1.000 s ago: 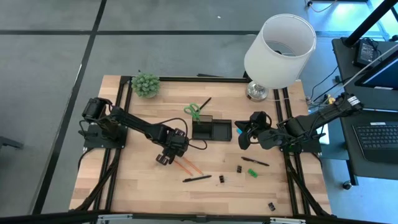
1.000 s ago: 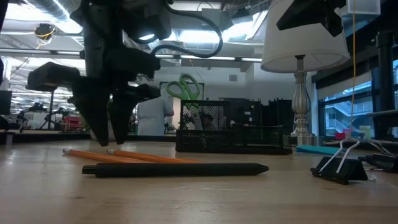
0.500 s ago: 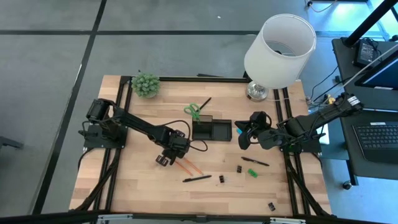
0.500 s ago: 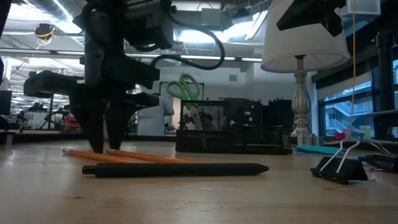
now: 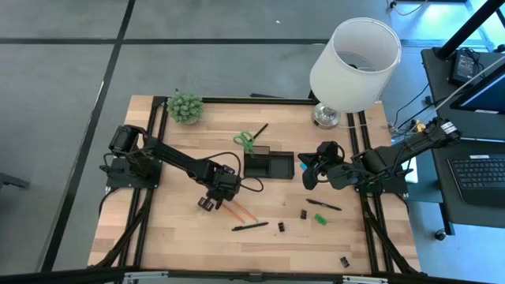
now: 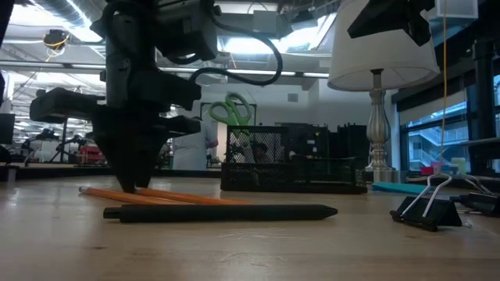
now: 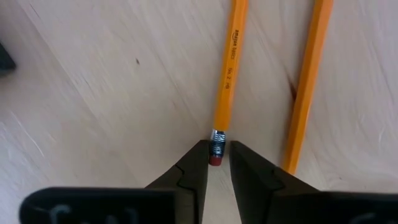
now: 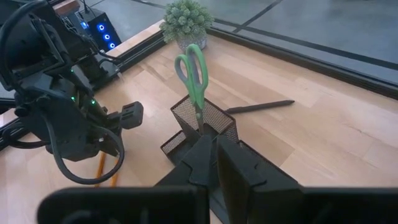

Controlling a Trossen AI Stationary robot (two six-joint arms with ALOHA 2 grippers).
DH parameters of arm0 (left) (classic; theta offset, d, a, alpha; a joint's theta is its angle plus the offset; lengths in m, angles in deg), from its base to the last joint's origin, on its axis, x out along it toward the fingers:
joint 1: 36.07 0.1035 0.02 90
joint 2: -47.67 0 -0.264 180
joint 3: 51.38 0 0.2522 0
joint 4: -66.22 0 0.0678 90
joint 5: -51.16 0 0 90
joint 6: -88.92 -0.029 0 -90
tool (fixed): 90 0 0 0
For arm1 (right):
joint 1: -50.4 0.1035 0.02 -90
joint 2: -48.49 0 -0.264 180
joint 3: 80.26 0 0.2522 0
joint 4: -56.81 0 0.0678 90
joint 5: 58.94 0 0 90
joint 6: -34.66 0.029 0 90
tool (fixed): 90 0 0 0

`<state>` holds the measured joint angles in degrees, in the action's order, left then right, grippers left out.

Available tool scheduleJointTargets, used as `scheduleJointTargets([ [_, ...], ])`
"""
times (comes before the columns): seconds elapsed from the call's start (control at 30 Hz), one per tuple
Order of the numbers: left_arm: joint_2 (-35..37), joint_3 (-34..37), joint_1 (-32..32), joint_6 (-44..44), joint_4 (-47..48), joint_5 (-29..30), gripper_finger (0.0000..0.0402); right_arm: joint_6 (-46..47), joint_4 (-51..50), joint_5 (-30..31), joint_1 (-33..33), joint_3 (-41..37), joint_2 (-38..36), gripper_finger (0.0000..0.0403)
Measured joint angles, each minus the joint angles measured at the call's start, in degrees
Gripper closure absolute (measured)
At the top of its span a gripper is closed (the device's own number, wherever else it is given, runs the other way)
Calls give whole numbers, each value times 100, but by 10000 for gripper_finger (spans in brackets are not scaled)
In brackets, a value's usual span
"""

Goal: Pick and place office supplies into organizer
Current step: Put the right orange pencil into the black organizer

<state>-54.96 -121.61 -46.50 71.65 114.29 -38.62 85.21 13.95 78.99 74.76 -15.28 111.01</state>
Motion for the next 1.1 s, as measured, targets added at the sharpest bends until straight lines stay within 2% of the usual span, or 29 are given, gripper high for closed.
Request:
scheduleJointTargets([
  [0.3, -2, 4, -1, 0, 1, 27, 392, 0, -2, 0, -2, 0, 0, 374],
  [0.5, 89, 5, -2, 2, 41, 71, 393, 0, -7, 0, -2, 0, -1, 374],
  [0.73, 769, 19, 10, 23, 373, 560, 395, -2, -19, 2, -2, 0, -4, 374],
  [0.9, 1430, 30, 12, -31, 583, 1486, 396, -2, -29, 2, -2, 0, -4, 374],
  [1.1, 2290, 24, 5, -575, 575, 3086, 396, -2, -38, 4, -4, 0, -4, 374],
])
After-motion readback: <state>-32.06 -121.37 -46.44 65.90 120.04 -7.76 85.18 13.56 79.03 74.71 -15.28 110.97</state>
